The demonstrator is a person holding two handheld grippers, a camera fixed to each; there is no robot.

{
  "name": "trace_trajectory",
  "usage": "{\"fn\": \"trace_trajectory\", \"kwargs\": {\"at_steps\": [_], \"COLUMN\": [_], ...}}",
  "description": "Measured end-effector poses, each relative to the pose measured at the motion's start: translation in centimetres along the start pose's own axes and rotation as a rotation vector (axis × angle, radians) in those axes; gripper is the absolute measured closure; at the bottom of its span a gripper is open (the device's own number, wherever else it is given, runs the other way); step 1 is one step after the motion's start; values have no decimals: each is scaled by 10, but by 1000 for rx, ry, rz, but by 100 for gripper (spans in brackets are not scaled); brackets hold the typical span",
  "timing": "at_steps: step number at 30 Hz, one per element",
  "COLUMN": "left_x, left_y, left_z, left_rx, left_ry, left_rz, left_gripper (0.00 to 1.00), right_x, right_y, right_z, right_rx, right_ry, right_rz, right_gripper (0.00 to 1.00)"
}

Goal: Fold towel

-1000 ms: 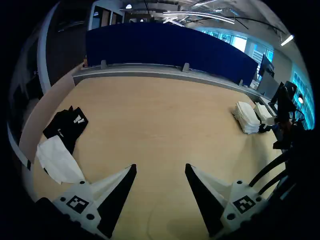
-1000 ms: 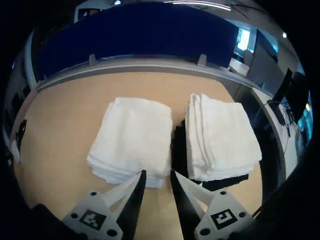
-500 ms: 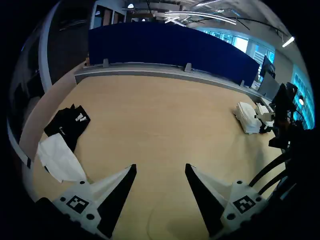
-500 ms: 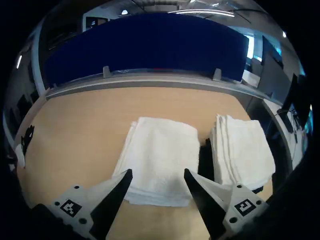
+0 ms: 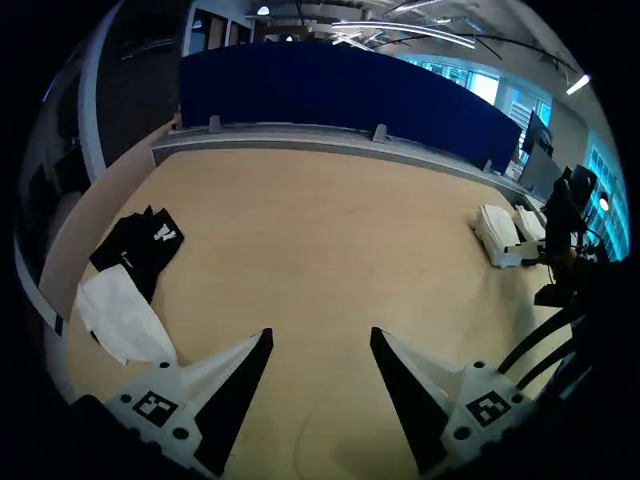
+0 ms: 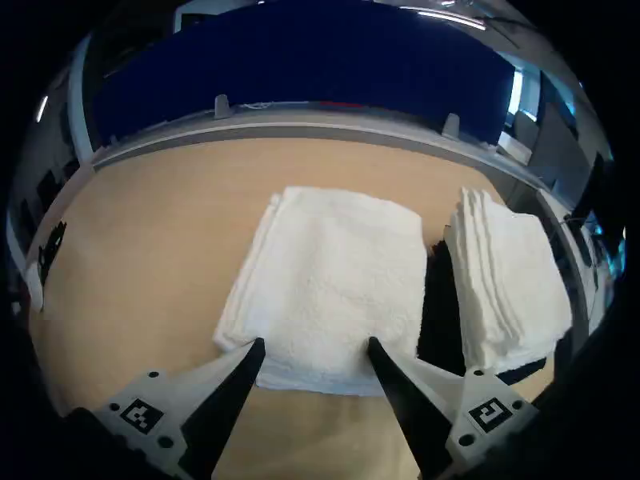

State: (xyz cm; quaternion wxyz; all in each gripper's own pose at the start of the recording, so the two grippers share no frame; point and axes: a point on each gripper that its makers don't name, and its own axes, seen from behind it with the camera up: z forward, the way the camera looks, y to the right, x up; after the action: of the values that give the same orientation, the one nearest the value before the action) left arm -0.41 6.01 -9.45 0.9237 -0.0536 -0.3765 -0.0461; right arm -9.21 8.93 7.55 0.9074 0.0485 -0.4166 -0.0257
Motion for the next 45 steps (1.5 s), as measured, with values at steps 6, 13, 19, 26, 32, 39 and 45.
{"fn": "trace_trajectory", "kwargs": {"at_steps": [6, 13, 19, 26, 32, 39, 45], "left_x": [2, 1, -2, -4, -4, 0, 5], "left_y": [0, -1, -5, -12, -15, -13, -10], "left_z": [0, 1, 2, -1, 0, -2, -3], "left_rx": [-2, 1, 9, 24, 25, 16, -1], "left_ry": [1, 1, -5, -6, -5, 6, 21], "left_rz": [-7, -6, -11, -13, -21, -19, -17], "left_gripper": [10, 10, 10, 10, 10, 10, 10], "right_x": [36, 82, 96, 88, 96, 111, 107], "right_y": [6, 15, 19, 22, 20, 6, -1], "right_z": [-7, 8, 34, 62, 56, 8, -33], "right_rx": [-4, -13, -13, -23, -13, 9, 0], "right_ry": [70, 122, 101, 50, 43, 136, 183], "right_rz": [27, 31, 53, 111, 118, 113, 95], "right_gripper": [0, 0, 0, 0, 0, 0, 0]}}
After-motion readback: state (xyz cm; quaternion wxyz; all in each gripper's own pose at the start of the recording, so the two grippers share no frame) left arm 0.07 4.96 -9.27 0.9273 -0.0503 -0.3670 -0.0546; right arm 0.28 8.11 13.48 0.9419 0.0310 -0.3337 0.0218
